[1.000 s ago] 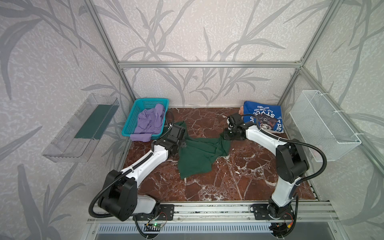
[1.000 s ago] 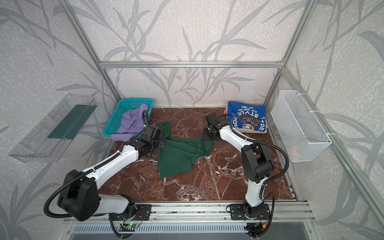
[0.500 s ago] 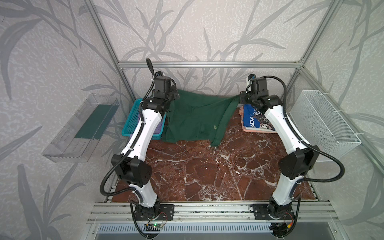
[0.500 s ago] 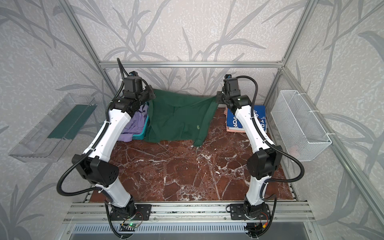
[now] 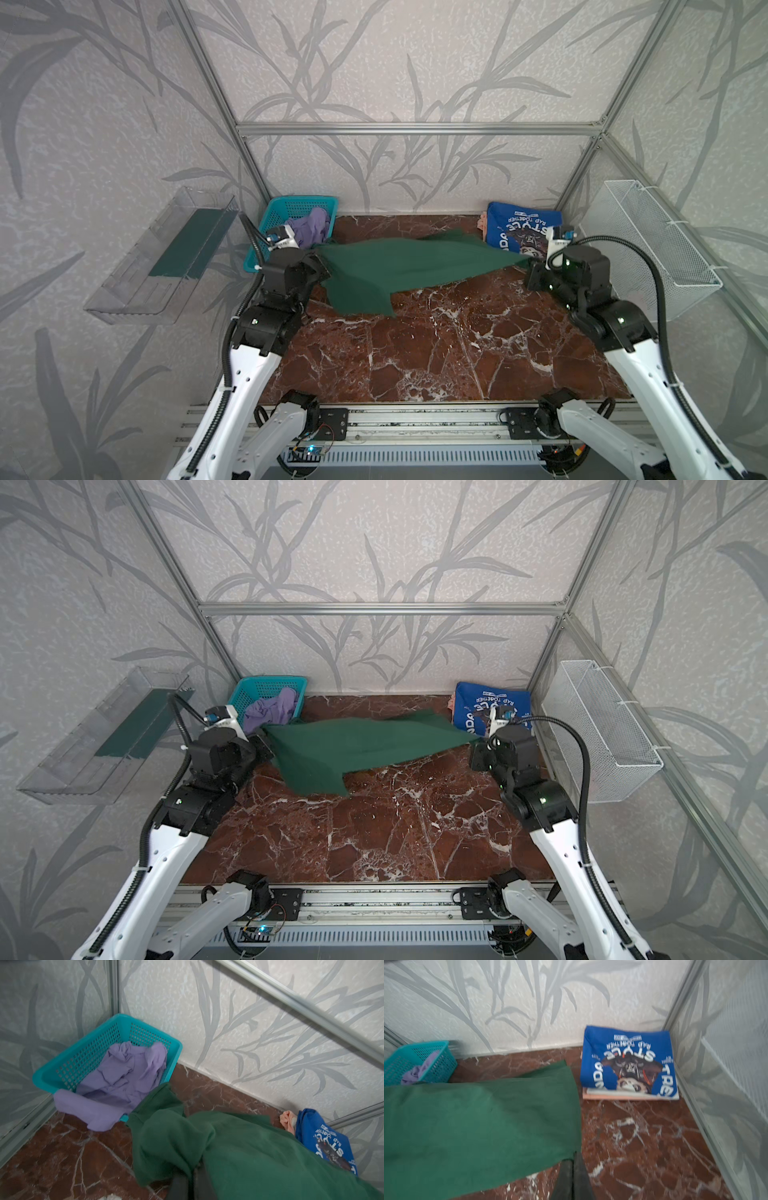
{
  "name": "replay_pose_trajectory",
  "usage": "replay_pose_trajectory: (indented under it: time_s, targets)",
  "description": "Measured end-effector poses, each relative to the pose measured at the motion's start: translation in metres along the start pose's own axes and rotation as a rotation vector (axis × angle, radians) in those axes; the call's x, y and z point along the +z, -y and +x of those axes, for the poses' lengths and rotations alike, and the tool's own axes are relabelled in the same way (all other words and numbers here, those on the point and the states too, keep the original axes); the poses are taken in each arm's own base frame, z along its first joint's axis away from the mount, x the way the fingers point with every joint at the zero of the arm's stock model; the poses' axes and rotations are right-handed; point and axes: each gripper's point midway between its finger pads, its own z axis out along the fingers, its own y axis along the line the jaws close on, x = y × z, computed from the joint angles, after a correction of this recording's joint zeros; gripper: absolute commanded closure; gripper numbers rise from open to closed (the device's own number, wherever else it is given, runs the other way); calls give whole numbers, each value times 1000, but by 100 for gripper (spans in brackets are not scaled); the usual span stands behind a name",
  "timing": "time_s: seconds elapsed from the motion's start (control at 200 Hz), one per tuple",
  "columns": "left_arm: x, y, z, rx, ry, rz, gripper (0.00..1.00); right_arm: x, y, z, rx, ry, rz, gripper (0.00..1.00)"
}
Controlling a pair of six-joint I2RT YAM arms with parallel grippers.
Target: Fold and stack the t-shirts
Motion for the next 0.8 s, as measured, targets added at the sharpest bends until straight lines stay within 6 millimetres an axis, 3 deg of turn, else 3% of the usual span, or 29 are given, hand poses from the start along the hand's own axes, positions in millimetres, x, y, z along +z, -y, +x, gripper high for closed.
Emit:
replay_pose_trajectory:
  time_s: [0.115,0.2,0.325,0.455,0.53,0.615,0.715,0.805]
  targets:
    - [7,-20,44,-3,-104,-38,100,3,19,76,52,-139,32,100]
    - [14,-32,72,-7,-177,-72,100,11,25,113,84,-221,43,100]
    - [39,-33,96,-7,-266,-95,100,38,16,137,119,-333,30,100]
    - [81,-23,106,15,-352,-127,100,85,-4,135,121,-422,15,100]
    - [115,-4,88,18,-352,-113,100,120,-19,113,127,-428,-5,100]
    - [155,21,52,22,-318,-80,100,167,-37,67,184,-403,-63,100]
    - [195,58,-15,16,-221,-6,100,220,-51,-19,241,-283,-139,100]
    - [201,86,-75,22,-132,68,100,237,-59,-95,238,-160,-181,100]
